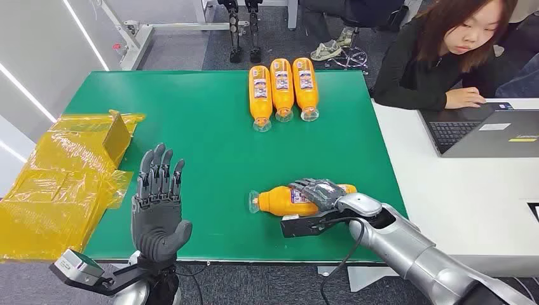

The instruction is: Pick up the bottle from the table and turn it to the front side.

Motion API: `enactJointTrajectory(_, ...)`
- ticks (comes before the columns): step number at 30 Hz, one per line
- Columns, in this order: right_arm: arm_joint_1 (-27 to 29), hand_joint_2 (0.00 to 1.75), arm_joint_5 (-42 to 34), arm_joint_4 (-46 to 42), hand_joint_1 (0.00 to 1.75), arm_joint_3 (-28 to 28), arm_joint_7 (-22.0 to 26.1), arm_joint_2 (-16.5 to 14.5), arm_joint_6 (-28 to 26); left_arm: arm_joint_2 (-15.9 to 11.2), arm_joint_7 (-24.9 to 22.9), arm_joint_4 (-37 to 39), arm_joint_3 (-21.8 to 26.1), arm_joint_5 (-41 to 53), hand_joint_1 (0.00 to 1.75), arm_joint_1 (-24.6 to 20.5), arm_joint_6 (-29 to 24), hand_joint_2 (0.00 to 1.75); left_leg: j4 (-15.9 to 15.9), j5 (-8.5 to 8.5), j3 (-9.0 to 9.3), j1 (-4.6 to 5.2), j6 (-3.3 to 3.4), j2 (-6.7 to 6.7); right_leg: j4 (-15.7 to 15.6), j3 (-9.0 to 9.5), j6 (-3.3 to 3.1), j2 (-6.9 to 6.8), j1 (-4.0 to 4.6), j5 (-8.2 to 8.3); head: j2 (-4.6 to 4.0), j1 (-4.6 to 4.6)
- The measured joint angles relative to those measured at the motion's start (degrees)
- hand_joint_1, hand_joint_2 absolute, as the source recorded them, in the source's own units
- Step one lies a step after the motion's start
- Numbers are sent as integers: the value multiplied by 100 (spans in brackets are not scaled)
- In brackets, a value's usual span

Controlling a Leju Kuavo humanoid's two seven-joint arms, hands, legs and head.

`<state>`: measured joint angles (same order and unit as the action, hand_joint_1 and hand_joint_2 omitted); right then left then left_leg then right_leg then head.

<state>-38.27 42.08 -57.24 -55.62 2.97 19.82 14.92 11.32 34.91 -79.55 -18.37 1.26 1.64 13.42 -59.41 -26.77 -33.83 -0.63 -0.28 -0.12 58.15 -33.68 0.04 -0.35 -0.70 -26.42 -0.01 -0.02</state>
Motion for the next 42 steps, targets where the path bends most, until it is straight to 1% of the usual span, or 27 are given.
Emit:
enactJointTrajectory(5,210,175,284,-238,175,119,-138,-12,-96,0,-4,-45,8,27,0,17,29,175,1,0,0,0,0,0,0,0,0,0,0,0,1,0)
enactJointTrajectory(9,570,175,693,-582,175,364,-278,-41,-180,-2,-3,-74,10,65,0,67,32,175,1,-1,0,0,0,0,0,0,0,0,0,-1,0,0)
enactJointTrajectory(12,840,175,949,-844,175,583,-283,-54,-194,-4,25,-77,10,77,0,121,26,175,2,-1,-1,0,0,0,0,0,-1,0,0,-2,1,0)
enactJointTrajectory(14,919,175,1009,-933,175,699,-216,-55,-163,-9,47,-81,10,78,0,150,21,175,2,-1,-3,0,0,0,1,-1,0,0,0,-1,1,0)
enactJointTrajectory(17,870,175,976,-943,175,849,-61,-55,-65,-11,62,-102,11,78,0,180,21,175,2,1,-5,0,2,0,1,0,0,0,-1,0,1,0)
enactJointTrajectory(20,678,175,934,-904,175,937,50,-57,44,-11,63,-122,14,78,0,192,27,175,1,6,-5,1,8,0,1,0,1,-1,-1,2,1,1)
enactJointTrajectory(23,521,175,909,-848,175,966,111,-66,35,-10,66,-124,21,79,0,187,31,175,0,7,-5,1,9,0,1,0,-1,-2,-1,4,1,0)
enactJointTrajectory(30,312,175,834,-831,175,1063,114,-146,-461,-9,115,-128,122,82,0,186,-38,175,1,7,-7,1,9,0,3,-4,-1,-1,0,3,1,0)
enactJointTrajectory(33,173,175,691,-894,175,1196,69,-165,-669,-9,119,-130,146,91,0,194,-46,175,1,7,-7,0,9,-3,2,-4,-1,-4,0,3,1,0)
enactJointTrajectory(35,201,175,658,-1041,175,1350,8,-164,-924,-10,128,-130,151,106,0,201,-67,175,1,7,-6,0,9,-6,1,-4,-1,-7,0,3,1,0)
enactJointTrajectory(38,491,175,775,-1414,175,1648,-44,-164,-1284,-10,133,-130,155,133,0,203,-95,175,1,7,-7,0,9,-8,-1,-3,0,-8,0,2,1,1)
enactJointTrajectory(42,1096,175,1070,-1960,175,2045,-87,-184,-1495,-6,131,-127,156,184,0,178,-115,175,1,5,-10,1,10,-11,-3,-4,2,-9,0,0,1,-1)
